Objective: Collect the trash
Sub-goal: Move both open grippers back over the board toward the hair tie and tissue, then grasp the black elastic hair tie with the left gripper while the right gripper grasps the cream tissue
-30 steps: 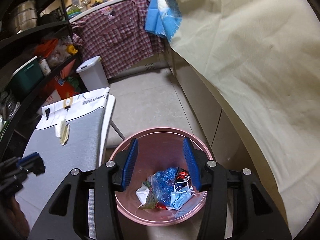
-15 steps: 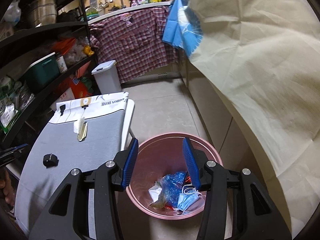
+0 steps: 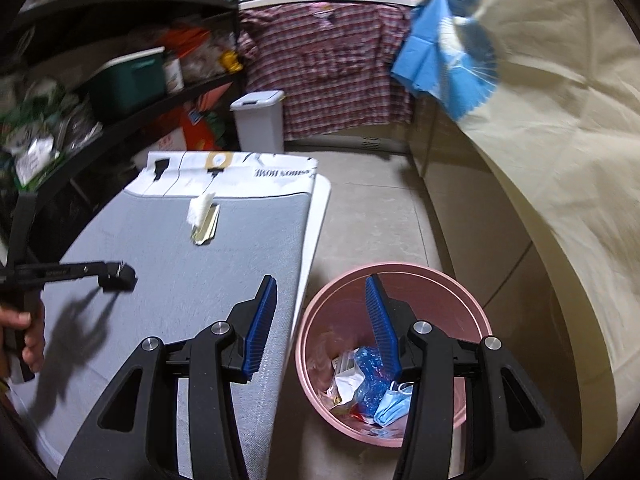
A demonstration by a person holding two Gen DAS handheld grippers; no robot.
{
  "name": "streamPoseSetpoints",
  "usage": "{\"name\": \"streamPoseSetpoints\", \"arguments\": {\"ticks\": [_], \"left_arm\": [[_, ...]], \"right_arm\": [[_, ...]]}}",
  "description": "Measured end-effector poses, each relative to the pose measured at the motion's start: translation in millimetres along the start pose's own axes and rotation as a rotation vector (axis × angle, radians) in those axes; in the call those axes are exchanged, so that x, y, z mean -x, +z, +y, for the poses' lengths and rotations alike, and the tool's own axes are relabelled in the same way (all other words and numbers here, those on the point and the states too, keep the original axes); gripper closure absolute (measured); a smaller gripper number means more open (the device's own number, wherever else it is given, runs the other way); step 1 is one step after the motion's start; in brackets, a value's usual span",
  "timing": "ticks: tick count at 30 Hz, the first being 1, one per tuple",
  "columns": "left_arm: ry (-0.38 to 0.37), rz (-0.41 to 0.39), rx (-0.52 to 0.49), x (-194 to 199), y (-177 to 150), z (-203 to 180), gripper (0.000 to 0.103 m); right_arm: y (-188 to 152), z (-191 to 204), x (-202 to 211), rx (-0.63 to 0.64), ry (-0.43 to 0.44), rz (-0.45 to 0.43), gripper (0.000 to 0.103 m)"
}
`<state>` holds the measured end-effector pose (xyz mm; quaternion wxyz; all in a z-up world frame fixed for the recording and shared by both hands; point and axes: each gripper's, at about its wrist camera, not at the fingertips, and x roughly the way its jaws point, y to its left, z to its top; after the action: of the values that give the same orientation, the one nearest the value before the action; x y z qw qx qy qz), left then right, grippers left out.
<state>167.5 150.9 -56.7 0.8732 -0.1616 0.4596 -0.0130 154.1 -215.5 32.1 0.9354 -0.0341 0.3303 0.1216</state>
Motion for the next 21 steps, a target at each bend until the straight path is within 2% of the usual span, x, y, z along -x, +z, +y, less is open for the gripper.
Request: {"name": "streamPoseSetpoints", "arguments": {"ticks": [8, 13, 15, 17, 21], "left_arm": [[0.056, 0.032, -0.019, -19.8, -2.2, 0.6, 0.059], [0.101, 0.032, -0.049, -20.9, -2.6, -1.4, 0.072], [0.117, 0.029, -0.066, -20.9, -2.6, -1.1, 0.082], [0.134, 0.019, -0.083, -19.6, -1.1, -0.3, 0.089], [0.165, -0.007, -0.077, -16.4, 3.4, 5.5, 0.090]], "right_arm": [[4.3, 13.1, -19.7, 0.008, 0.037, 0.016, 0.056], [17.6, 21.8, -36.0, -0.053, 0.099, -0.006, 0.056], [20.9, 25.5, -44.9, -0.077, 0.127, 0.001, 0.056], [23.9, 33.7, -55.6, -0.086, 0.150, 0.012, 0.056], [33.2, 56.8, -71.8, -0.073, 0.192, 0.001, 0.056]]}}
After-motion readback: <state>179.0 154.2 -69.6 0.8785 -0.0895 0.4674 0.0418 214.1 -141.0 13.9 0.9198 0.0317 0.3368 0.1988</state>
